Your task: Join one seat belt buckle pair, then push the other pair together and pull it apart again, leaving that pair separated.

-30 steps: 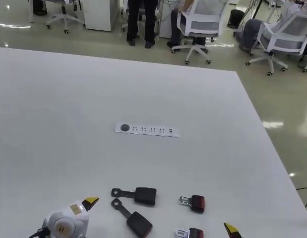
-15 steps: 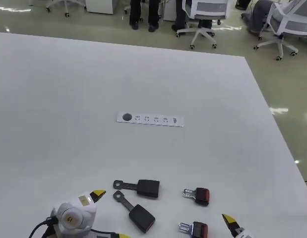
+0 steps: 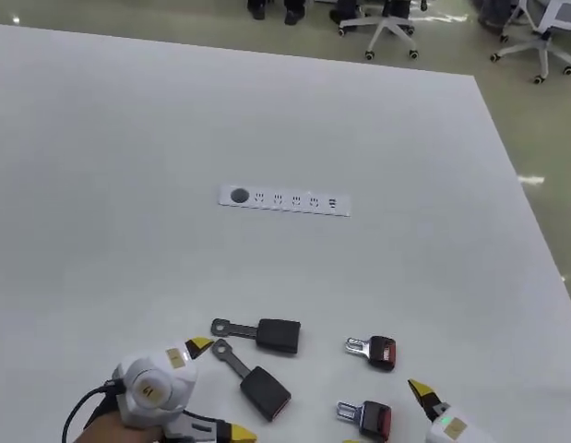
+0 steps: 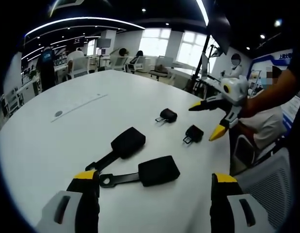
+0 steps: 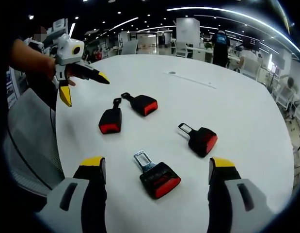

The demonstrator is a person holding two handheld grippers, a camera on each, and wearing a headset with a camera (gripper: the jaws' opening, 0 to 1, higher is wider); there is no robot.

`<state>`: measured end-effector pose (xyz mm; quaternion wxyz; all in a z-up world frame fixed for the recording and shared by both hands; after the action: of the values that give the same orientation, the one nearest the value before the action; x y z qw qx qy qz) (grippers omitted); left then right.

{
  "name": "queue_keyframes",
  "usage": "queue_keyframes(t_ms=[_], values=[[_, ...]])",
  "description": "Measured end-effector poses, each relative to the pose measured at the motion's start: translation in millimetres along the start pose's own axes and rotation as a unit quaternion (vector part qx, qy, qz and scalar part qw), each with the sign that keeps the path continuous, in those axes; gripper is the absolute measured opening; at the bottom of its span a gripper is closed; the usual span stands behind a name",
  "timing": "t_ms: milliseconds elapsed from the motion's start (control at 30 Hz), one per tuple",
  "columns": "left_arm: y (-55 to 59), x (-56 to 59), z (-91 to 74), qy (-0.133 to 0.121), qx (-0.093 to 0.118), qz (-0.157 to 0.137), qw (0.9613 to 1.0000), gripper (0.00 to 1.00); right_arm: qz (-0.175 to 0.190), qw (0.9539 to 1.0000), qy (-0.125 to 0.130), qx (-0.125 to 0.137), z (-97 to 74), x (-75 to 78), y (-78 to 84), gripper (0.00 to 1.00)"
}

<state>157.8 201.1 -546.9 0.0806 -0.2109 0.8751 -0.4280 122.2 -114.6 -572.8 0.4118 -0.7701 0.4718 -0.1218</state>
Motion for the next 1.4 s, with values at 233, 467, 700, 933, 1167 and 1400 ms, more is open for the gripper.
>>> queue_keyframes(t_ms=[233,467,700,933,1167,1400], values=[[0.0,-2.1,16.3,0.032,-0.023,0.023,0.9989,0.94,-0.002,0.9997,-0.014,-0.018,6.1,4.4,1.9,0.84],[-2.3,-4.7,32.7,0.071,-0.043,0.079,0.9935,0.90,-0.007,0.9979,-0.044,-0.046,13.7,8.6,7.5,0.80],[2.4,-6.9,50.5,0.116,-0.076,0.140,0.9804,0.86,-0.019,0.9952,-0.068,-0.067,19.1,13.8,12.2,0.79],[5.3,-12.7,64.8,0.155,-0.089,0.187,0.9660,0.81,-0.036,0.9906,-0.096,-0.091,24.3,22.5,15.6,0.75],[10.9,-18.9,76.3,0.191,-0.111,0.232,0.9473,0.74,-0.058,0.9847,-0.118,-0.114,27.2,31.4,12.7,0.69],[6.0,-23.4,90.4,0.207,-0.119,0.284,0.9288,0.64,-0.073,0.9807,-0.133,-0.123,29.3,36.3,12.7,0.65]])
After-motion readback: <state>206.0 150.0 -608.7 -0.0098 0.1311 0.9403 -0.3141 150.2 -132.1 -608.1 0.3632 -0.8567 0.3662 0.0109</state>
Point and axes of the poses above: the centre of the closed fingertips' face, and the gripper's own axes: z roughly forward along the fingers, x roughly to its right, y roughly out of its underside, the point moved 10 cm from there along -z, roughly backward along the fingers, and after that the axes turned 12 degrees about z, right-handed, at the moved point
